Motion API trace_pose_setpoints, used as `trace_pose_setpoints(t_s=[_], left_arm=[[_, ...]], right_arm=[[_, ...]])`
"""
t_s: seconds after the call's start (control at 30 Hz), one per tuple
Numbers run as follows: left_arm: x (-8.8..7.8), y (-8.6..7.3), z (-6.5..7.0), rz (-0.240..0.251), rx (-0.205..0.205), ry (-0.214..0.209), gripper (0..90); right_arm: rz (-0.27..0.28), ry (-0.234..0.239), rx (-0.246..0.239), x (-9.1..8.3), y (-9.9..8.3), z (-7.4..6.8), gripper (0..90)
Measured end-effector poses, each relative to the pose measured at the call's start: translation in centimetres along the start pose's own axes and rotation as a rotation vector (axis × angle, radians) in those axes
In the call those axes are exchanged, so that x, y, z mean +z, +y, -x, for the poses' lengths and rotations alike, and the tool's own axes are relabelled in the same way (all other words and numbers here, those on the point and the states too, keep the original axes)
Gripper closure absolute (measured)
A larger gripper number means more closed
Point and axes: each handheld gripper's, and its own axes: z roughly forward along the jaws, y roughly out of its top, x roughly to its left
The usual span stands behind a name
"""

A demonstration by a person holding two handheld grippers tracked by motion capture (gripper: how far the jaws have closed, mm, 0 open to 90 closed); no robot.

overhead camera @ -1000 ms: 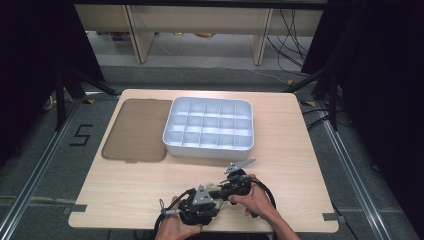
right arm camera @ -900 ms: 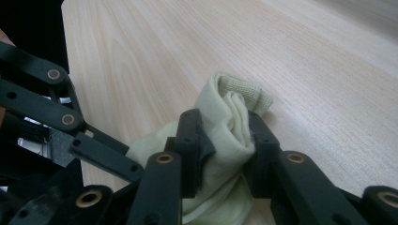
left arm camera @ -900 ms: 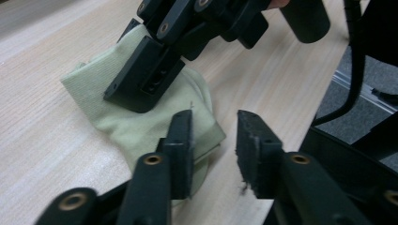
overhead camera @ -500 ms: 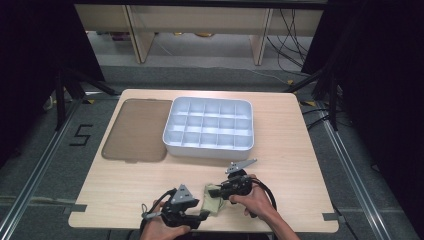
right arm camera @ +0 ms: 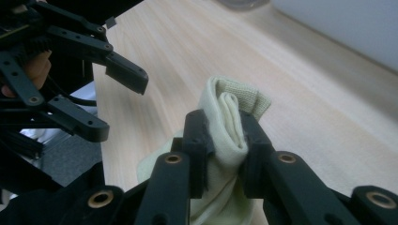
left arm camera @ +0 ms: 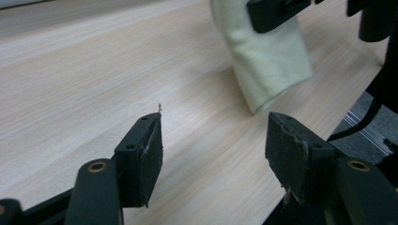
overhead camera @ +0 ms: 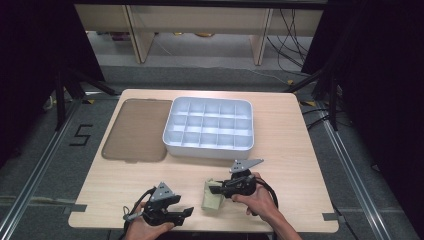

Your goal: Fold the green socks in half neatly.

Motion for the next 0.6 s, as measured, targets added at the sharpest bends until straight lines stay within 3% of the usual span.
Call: trace_pose_setpoints(t_s=[0.27, 0.33, 0.37, 0.53, 0.6], left_arm=[[0.1, -0.2, -1.0, 0.001, -0.022, 0.04, 34.4], [0.1, -0.1, -1.1, 0.003, -0.021, 0.048, 33.8], [0.1, -0.1, -1.1, 0.001, -0.021, 0.048, 33.5], [0.0, -0.1, -1.2, 0.001, -0.028, 0.049, 31.6], [0.0, -0.1, -1.2, 0.007, -0.04, 0.062, 30.1]], right_arm=[[0.054, 0.003, -0.044, -0.9, 0.3, 0.2, 76.5], [0.059, -0.025, -0.057, -1.4, 0.4, 0.1, 76.4], [0.075, -0.013, -0.058, -1.5, 0.5, 0.1, 76.4], [0.091, -0.05, -0.084, -2.5, 0.7, 0.5, 76.4], [0.087, -0.042, -0.067, -2.7, 0.7, 0.7, 76.4]])
